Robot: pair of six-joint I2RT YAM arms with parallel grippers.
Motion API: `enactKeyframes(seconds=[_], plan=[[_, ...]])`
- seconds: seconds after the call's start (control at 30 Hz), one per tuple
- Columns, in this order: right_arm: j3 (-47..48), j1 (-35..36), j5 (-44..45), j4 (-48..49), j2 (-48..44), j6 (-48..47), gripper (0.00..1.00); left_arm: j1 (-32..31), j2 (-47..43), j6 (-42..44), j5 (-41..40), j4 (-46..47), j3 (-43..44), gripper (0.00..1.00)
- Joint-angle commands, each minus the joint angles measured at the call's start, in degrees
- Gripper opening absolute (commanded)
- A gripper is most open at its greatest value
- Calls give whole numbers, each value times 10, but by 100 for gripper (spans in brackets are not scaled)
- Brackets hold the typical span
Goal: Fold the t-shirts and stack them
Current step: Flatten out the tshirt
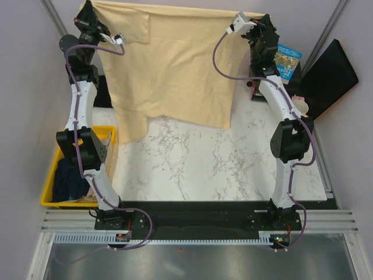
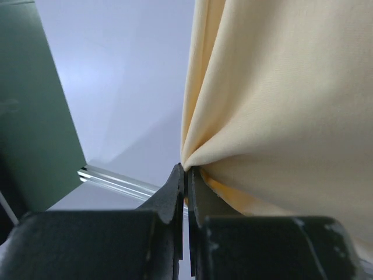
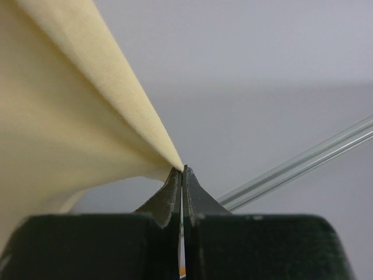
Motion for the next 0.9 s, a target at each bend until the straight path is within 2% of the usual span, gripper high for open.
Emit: enactKeyframes(seconds=[0.0,0.03,0.1,0.2,0.27,0.37,0.4,0.47,0.5,0.53,0.57,0.63,0.67,0.7,0.77,0.8,0.87], plan=[[104,-26,56,38,-11,-25,0,44,13,18,-46,28,190,2],[126,-28,52,33,-12,-25,0,51,19,15,-46,17,245,2],[134,-34,48,30,-24,-29,0,55,17,10,-42,14,276,2],[113,-37,39,24,-51,-27,0,63,-26,10,-28,25,236,2],[59,-37,37,23,-80,-26,0,64,-65,-1,-27,49,194,2],[-59,-37,36,35,-125,-21,0,64,-114,-4,-33,102,71,2],[-125,-37,35,38,-138,-20,0,64,-125,-2,-30,113,-6,2],[-189,-37,35,35,-175,-18,0,65,-176,7,-9,131,-95,2],[-253,-37,33,30,-189,-17,0,63,-197,2,-1,133,-185,2],[-285,-37,32,20,-221,-6,0,64,-237,-3,11,126,-232,2],[-317,-37,29,-19,-239,4,0,64,-262,-9,27,103,-323,2],[-419,-37,5,-60,-296,11,0,63,-305,-14,49,68,-413,2],[-454,-37,-5,-92,-316,13,0,63,-351,-1,79,41,-492,2],[-515,-37,-21,-115,-353,15,0,66,-371,18,89,-27,-523,2],[-565,-37,-41,-192,-385,26,0,65,-426,15,109,-87,-599,2],[-609,-37,-57,-208,-413,27,0,65,-447,15,117,-163,-618,2],[-654,-36,-65,-250,-438,26,0,64,-498,24,141,-216,-662,2]])
